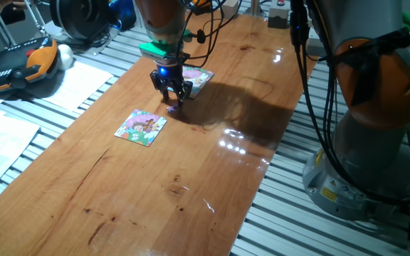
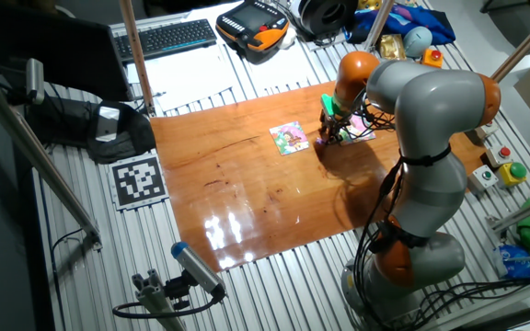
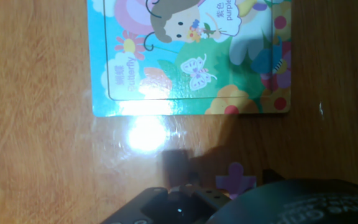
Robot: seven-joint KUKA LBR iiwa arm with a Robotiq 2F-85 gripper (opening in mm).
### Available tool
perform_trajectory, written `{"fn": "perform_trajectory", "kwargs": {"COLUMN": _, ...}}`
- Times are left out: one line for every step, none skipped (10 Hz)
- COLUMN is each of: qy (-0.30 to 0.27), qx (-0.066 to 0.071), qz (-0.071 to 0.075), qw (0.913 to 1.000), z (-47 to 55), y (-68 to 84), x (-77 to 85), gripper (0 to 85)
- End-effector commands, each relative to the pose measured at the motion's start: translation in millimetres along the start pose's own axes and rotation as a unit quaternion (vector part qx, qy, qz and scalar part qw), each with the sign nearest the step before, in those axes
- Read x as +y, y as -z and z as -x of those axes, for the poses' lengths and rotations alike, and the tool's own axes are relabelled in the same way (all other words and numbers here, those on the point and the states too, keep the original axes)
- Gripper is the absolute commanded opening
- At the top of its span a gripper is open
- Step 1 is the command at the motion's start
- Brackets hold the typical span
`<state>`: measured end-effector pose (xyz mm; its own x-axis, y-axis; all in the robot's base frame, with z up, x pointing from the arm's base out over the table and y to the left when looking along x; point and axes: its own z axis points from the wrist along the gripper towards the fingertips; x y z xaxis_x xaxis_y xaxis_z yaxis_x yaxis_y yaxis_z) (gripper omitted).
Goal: Assemble one piece of a puzzle
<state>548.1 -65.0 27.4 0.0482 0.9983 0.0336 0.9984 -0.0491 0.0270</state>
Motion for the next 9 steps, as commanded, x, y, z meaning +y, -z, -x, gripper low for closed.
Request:
{"fn": "perform_trajectory", "kwargs": {"qy": -0.001, "qx": 0.000, "qz": 0.000, "qw": 1.0000, "z": 0.1, "y": -0.3, "x": -0.3, "gripper": 51.0}}
{"fn": "perform_trajectory", "kwargs": {"qy": -0.002, "qx": -0.001, "qz": 0.000, "qw": 1.0000, "z": 0.5, "y": -1.0, "x": -0.9, "gripper": 51.0}}
{"fn": "perform_trajectory", "kwargs": {"qy": -0.001, "qx": -0.002, "qz": 0.004, "qw": 1.0000, "z": 1.3, "y": -4.4, "x": -2.0, "gripper": 51.0}}
{"fn": "perform_trajectory", "kwargs": {"qy": 0.001, "qx": 0.000, "qz": 0.005, "qw": 1.0000, "z": 1.9, "y": -6.6, "x": -2.1, "gripper": 51.0}}
{"fn": "perform_trajectory", "kwargs": {"qy": 0.001, "qx": 0.001, "qz": 0.003, "qw": 1.0000, "z": 2.0, "y": -6.2, "x": -2.4, "gripper": 51.0}}
{"fn": "perform_trajectory", "kwargs": {"qy": 0.000, "qx": 0.000, "qz": 0.003, "qw": 1.0000, "z": 1.7, "y": -5.5, "x": -3.0, "gripper": 51.0}}
{"fn": "perform_trajectory", "kwargs": {"qy": 0.000, "qx": 0.000, "qz": 0.003, "qw": 1.0000, "z": 1.6, "y": -5.4, "x": -3.2, "gripper": 51.0}}
{"fn": "perform_trajectory", "kwargs": {"qy": 0.000, "qx": 0.000, "qz": 0.003, "qw": 1.0000, "z": 1.3, "y": -5.3, "x": -3.5, "gripper": 51.0}}
{"fn": "perform_trajectory", "kwargs": {"qy": -0.001, "qx": 0.000, "qz": 0.002, "qw": 1.0000, "z": 1.0, "y": -4.8, "x": -4.0, "gripper": 51.0}}
